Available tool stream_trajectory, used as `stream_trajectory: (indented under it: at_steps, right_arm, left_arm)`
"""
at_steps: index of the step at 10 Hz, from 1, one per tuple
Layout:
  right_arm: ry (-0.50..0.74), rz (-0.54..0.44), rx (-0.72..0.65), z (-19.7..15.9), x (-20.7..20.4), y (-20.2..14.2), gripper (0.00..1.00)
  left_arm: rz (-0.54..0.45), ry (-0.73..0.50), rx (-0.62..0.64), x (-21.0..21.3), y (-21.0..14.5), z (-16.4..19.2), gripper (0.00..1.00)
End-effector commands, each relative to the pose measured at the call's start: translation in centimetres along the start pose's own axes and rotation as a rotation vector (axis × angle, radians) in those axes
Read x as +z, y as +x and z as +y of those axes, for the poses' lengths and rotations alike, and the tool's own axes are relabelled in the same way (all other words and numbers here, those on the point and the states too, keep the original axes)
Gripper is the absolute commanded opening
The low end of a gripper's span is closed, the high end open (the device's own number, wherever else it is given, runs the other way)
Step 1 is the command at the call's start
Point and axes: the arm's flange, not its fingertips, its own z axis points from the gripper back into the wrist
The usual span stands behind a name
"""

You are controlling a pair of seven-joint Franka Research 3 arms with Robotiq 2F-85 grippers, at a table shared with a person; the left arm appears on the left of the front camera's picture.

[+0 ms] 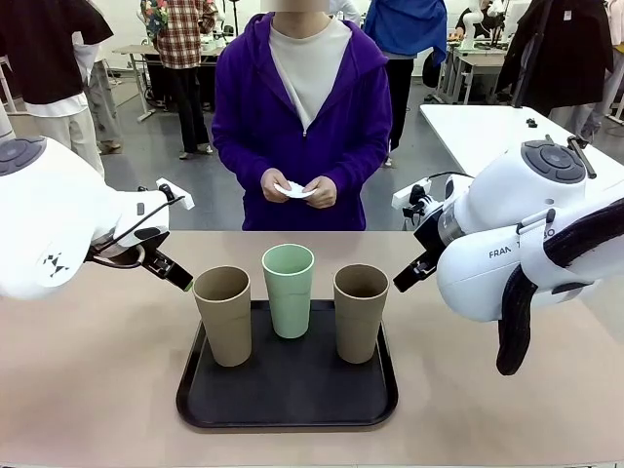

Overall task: Place coasters on the table and set cups on them.
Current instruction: Pick up one Reusable plastic cup and place it on a coaster set by the human.

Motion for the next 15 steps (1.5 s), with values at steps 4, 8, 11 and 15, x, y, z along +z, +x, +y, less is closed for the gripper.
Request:
stream_trajectory:
  at_steps: [4, 8, 11, 15]
  right_arm:
    - [0.000, 0.000, 0.000, 0.0, 0.0, 0.0, 1.00]
    - [0.000, 0.000, 0.000, 0.0, 0.0, 0.0, 1.00]
    - [0.000, 0.000, 0.000, 0.0, 0.0, 0.0, 1.00]
    - [-0.065, 0.171, -0.057, -1.2, 8.9, -0.4, 1.00]
  left_arm:
    - [0.000, 0.000, 0.000, 0.0, 0.0, 0.0, 1.00]
    - [0.000, 0.000, 0.000, 0.0, 0.0, 0.0, 1.00]
    - [0.000, 0.000, 0.000, 0.0, 0.0, 0.0, 1.00]
    - [0.051, -0.025, 0.020, 7.4, 0.6, 1.1, 1.00]
